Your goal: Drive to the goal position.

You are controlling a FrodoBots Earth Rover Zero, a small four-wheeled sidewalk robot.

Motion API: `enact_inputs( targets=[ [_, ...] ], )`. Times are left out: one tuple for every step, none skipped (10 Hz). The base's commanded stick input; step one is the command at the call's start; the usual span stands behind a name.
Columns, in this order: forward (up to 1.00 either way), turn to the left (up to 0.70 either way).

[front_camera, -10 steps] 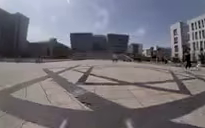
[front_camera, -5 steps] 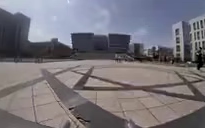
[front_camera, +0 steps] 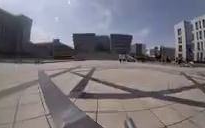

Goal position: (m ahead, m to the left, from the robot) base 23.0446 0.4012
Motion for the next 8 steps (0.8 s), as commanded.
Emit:
enact_inputs(
  targets=[
    [0.85,0.00],
    [0.85,0.00],
    [0.85,0.00],
    [0.85,0.00],
    [0.85,0.00],
    [0.85,0.00],
    [0.85,0.00],
    [0.85,0.00]
  ],
)
